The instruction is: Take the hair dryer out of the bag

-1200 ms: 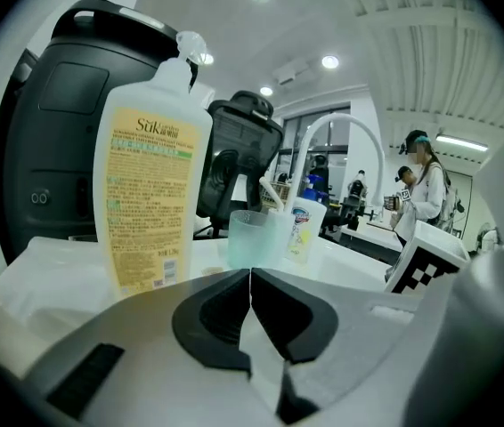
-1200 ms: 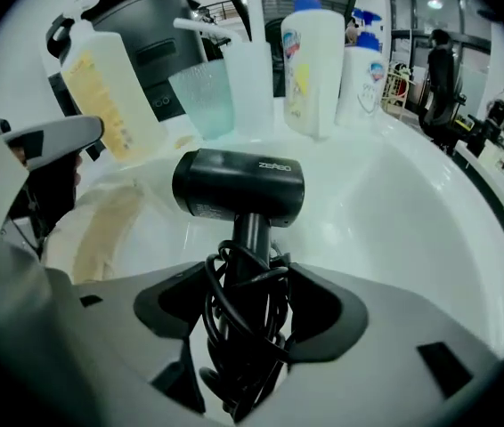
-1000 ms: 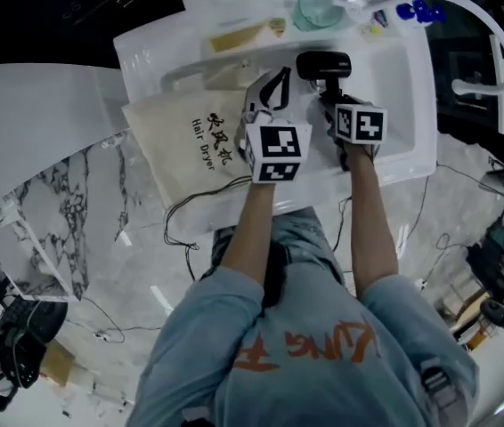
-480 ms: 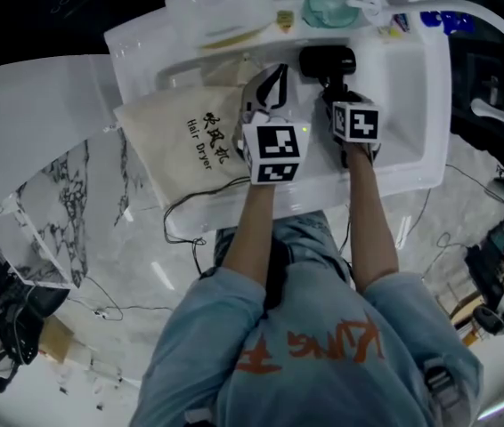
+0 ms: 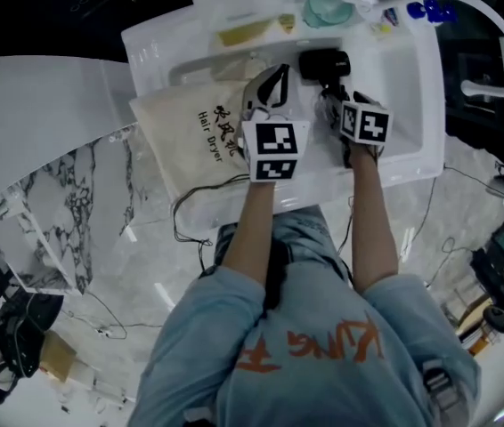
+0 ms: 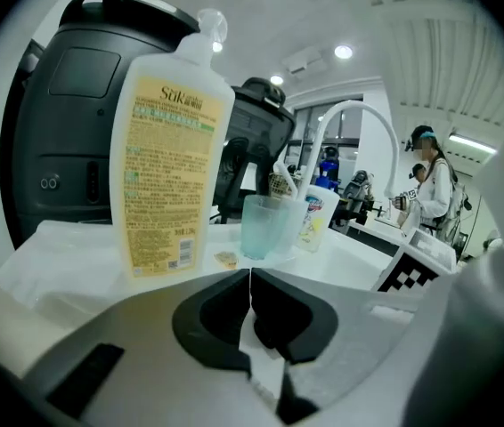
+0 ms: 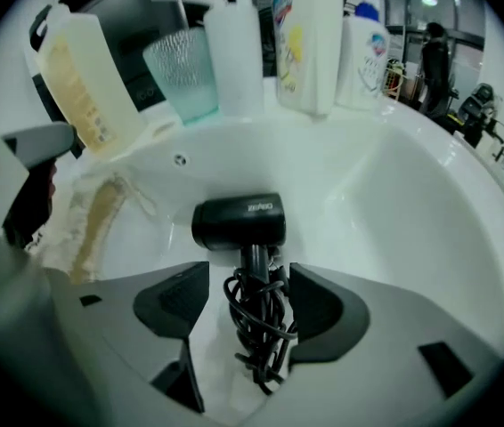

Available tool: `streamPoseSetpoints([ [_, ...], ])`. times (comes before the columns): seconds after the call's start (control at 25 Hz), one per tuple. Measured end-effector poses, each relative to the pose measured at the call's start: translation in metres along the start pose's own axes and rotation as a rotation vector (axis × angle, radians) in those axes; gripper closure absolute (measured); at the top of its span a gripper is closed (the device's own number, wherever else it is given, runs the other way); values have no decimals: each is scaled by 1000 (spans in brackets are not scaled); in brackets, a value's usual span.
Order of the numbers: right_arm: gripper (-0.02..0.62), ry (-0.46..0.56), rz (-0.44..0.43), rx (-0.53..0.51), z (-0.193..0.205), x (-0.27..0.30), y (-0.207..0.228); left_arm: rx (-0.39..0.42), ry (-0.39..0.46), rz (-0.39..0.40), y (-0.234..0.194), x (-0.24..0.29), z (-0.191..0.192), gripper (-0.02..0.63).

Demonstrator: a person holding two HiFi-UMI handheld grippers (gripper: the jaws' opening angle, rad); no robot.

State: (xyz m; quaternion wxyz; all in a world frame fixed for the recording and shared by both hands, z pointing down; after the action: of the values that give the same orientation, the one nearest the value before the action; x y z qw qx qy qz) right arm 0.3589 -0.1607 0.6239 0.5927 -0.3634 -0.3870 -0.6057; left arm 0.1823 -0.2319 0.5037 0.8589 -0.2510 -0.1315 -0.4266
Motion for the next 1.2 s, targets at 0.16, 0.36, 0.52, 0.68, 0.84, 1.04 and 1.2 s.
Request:
streamPoseSetpoints([
  [0.16, 331, 183, 16, 77, -27, -59, -7, 35, 62, 26, 2, -26, -24, 598],
  [0.36, 422, 547, 46, 76, -85, -133, -21, 108, 202, 55, 2, -52, -76, 598],
  [0.52, 557, 684, 84, 22, -96, -184, -47, 138, 285, 71, 3, -91, -112, 598],
  [0.68, 597, 886, 62, -67, -118, -243, -80, 203, 363, 47, -2, -128, -139, 600],
  [0.84, 597, 958, 111, -164, -136, -274, -105, 244, 439, 1, -13, -154, -161, 603],
  [1.04, 597, 970, 193, -238, -146, -287, -113, 204, 481, -45, -31, -170, -170, 603],
  [1.2, 595, 983, 206, -264, -148, -292, -117, 185, 510, -50, -37, -175, -177, 603],
])
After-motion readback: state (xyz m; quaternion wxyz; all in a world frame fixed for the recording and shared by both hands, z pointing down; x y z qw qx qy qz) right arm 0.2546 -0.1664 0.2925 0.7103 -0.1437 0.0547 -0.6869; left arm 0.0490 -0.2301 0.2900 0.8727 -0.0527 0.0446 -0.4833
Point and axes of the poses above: the fingertips, and each gripper's own axes: x forward along the fingers, y to its right, z out of its underside, the point moved 4 cm from there along -x, backward along the fingers, and after that the axes turned 7 degrees about -x, right-handed, at the moved point
